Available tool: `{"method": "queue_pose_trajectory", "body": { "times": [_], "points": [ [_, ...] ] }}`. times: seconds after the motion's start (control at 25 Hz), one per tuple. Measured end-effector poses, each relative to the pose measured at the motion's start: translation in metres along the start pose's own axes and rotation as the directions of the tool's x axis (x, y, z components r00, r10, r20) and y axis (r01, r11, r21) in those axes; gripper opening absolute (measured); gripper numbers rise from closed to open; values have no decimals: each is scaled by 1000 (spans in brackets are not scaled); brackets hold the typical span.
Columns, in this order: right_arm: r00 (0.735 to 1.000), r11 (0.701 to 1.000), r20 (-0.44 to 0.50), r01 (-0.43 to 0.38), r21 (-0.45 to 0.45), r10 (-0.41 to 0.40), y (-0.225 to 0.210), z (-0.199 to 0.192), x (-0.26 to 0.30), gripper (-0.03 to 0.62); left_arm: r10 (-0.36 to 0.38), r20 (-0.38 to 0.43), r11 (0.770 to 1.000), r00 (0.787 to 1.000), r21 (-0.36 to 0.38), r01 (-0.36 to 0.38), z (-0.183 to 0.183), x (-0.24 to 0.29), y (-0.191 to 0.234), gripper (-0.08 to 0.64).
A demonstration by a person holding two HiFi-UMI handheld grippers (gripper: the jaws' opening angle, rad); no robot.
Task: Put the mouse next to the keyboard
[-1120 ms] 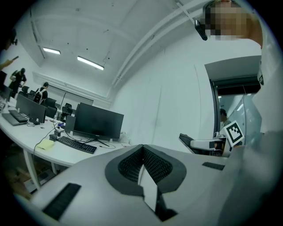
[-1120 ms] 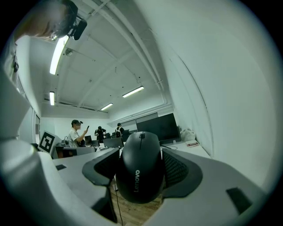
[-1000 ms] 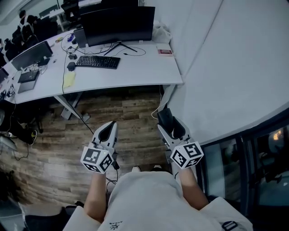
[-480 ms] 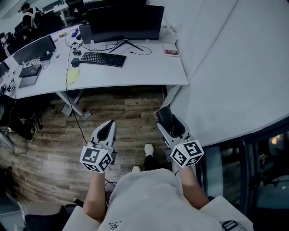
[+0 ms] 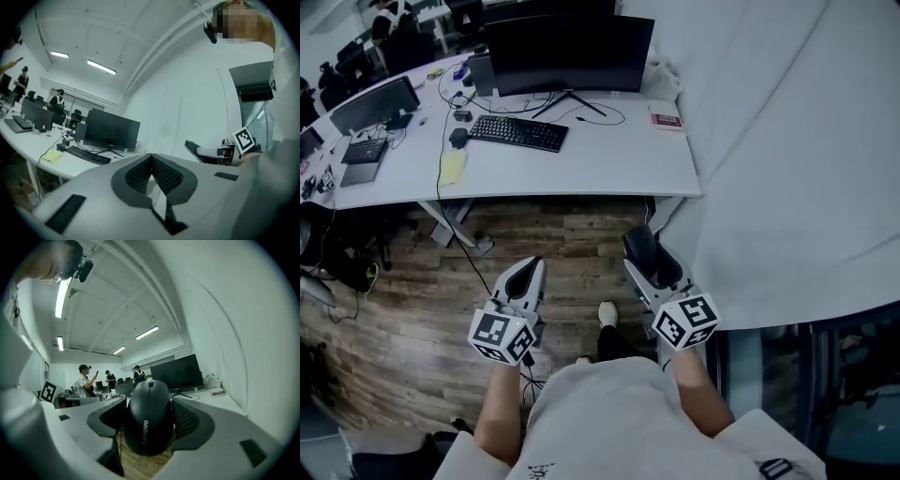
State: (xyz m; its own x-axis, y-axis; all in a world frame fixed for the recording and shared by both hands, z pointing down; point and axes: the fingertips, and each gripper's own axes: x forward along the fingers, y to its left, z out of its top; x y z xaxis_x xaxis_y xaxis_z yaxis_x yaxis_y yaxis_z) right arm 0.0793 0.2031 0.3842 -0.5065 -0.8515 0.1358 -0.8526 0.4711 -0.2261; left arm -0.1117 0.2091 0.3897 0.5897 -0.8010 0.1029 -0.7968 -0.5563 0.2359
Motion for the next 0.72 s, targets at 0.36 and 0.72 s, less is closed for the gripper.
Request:
{"method": "queue_pose_trajectory", "body": {
  "times": [0.36, 0.72],
  "points": [
    [997, 998, -34, -67, 12, 68, -66, 18, 78, 310, 67, -5, 998, 998, 3, -67, 13, 84, 30, 5],
    [987, 990, -79, -142, 27, 143, -128, 24, 141, 310, 135, -20, 991, 991, 2, -135, 16, 167, 46, 5]
  ]
}}
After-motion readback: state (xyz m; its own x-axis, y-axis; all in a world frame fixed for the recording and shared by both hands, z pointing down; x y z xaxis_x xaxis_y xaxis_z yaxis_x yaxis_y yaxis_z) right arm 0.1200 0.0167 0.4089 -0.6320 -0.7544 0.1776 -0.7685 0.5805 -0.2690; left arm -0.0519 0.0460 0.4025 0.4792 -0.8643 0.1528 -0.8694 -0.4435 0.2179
